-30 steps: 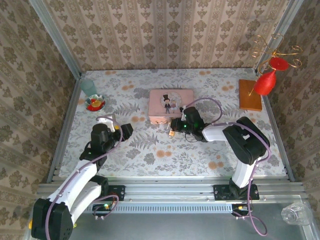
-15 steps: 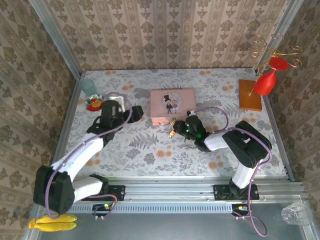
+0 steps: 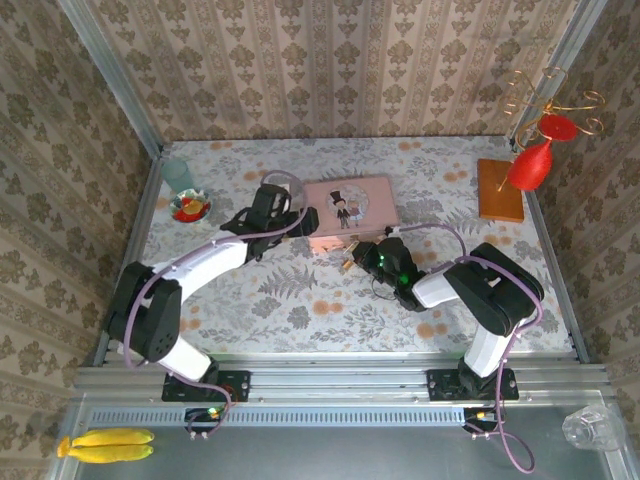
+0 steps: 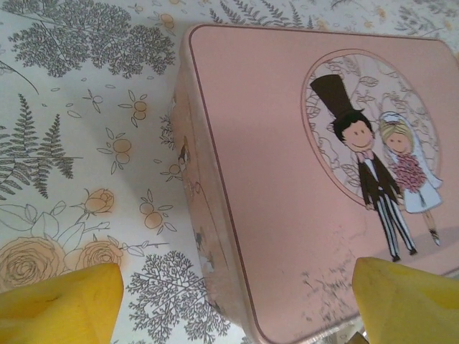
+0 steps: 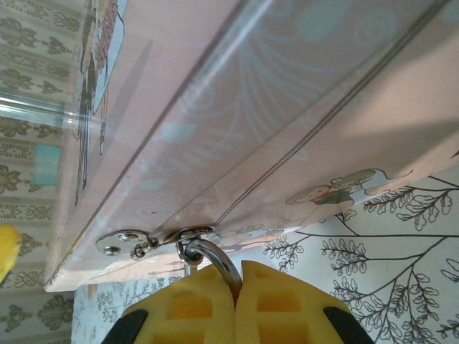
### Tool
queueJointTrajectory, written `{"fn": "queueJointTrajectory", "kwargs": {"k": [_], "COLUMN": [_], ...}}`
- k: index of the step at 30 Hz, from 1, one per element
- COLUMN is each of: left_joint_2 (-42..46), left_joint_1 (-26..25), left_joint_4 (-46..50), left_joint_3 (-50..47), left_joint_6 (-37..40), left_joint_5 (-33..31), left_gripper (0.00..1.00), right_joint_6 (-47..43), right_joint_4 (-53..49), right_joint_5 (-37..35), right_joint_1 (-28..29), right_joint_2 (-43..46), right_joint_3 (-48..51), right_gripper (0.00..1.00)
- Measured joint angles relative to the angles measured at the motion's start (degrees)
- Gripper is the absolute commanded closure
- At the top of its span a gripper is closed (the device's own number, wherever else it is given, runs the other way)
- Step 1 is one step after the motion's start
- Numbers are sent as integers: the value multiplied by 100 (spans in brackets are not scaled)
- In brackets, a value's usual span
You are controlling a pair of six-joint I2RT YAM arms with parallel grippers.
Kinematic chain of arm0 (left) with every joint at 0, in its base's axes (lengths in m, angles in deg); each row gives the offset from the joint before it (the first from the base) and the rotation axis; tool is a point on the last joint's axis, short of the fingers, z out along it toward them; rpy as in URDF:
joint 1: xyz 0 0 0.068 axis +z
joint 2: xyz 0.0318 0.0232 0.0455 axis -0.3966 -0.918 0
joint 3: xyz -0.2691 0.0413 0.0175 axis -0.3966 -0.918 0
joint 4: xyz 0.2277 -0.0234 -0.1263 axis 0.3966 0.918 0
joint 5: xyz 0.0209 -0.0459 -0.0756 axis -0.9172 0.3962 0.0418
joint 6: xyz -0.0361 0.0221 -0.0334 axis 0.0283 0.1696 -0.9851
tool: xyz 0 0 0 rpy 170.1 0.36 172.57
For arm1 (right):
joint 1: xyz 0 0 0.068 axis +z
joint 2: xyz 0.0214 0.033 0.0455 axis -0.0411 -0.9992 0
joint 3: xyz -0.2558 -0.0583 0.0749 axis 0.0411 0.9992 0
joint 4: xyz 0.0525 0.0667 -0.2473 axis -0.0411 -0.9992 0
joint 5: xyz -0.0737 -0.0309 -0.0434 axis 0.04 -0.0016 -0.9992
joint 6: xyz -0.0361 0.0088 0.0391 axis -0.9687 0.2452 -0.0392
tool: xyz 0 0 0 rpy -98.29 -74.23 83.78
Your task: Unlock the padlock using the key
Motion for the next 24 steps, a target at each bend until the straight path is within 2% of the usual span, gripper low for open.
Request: {"fn": "queueJointTrajectory", "kwargs": {"k": [8,16,24], "left_joint_2": [-619,-649,-638], "left_joint_1": [-203,-323,-507], "left_joint_4": [-11,-76,-514], "left_joint_3": [61,70,-160], "left_joint_6": [-306,-634,-833], "left_joint_5": [-205,-643,-1001], "left_gripper": [16,15,15], "right_joint_6": [402,605,940], "right_joint_4": [765,944,1537], "right_joint_5": [-15,-13,22], "right_joint_1": [-72,-249,-431], "right_joint_2": [-302,-402,-778], "right_joint_3": [181,186,188], "right_gripper": [100,100,100]}}
